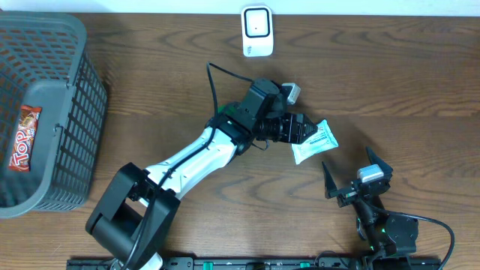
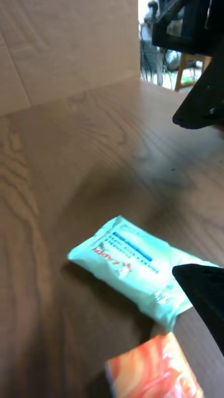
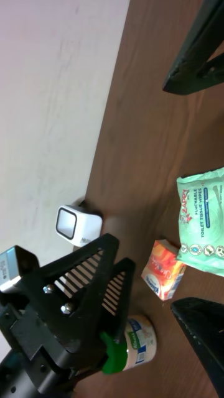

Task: Scan the item barcode
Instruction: 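Carry the wipes pack past the scanner and release it on the table, then reach the left gripper into the basket and grasp the red Top bar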

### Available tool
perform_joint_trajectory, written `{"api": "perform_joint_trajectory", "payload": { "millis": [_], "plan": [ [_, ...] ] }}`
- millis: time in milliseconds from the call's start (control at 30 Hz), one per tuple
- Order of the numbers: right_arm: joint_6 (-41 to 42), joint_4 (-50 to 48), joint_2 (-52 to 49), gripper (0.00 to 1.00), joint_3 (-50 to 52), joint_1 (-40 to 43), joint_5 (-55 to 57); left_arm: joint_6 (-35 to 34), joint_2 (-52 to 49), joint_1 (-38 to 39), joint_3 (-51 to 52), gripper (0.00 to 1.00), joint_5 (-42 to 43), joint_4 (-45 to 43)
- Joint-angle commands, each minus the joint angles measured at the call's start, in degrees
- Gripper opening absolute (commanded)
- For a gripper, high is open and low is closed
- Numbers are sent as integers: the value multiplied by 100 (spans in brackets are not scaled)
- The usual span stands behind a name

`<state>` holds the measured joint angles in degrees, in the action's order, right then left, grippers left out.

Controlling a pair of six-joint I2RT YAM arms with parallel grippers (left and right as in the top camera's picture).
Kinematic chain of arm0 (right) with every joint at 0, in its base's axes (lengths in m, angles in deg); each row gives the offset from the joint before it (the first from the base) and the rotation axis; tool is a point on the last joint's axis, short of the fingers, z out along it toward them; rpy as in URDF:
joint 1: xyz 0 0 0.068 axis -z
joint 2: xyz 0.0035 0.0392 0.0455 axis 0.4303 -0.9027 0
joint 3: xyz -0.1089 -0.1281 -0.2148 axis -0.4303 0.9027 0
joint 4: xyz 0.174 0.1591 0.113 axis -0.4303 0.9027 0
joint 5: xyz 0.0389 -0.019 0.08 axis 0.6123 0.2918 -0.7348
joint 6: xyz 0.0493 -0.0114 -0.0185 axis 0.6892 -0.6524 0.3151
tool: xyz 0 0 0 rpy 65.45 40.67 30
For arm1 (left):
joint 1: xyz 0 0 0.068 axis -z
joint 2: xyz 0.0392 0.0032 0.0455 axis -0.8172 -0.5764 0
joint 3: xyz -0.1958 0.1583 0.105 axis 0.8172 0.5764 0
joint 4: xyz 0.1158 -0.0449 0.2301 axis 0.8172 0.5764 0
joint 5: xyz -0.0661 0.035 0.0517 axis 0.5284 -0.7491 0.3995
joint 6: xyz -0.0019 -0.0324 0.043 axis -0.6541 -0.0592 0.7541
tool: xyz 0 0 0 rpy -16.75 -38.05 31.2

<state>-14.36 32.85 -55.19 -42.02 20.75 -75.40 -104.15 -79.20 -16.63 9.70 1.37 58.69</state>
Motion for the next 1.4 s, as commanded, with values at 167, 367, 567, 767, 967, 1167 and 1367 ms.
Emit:
{"api": "perform_joint_trajectory", "payload": {
  "millis": [167,367,567,767,967,1167,1367],
  "plan": [
    [-37,24,17,99,9,-57,11,1084,1377,-813,-503,85,-922,796],
    [-37,24,17,99,9,-57,11,1294,2844,-2013,-898,93,-2087,1860],
    [-37,24,17,99,9,-57,11,1366,3895,-3722,-905,99,-2988,2435],
    [-37,24,17,99,9,-57,11,1357,4148,-5746,-901,99,-2990,2645],
    [-37,24,17,99,9,-57,11,1080,3851,-7359,-901,98,-2992,2662],
    [-37,24,17,99,9,-57,11,824,3289,-7989,-901,98,-3488,2472],
    [-37,24,17,99,9,-57,11,3075,2258,-8026,-901,98,-3523,2426]
  ]
}}
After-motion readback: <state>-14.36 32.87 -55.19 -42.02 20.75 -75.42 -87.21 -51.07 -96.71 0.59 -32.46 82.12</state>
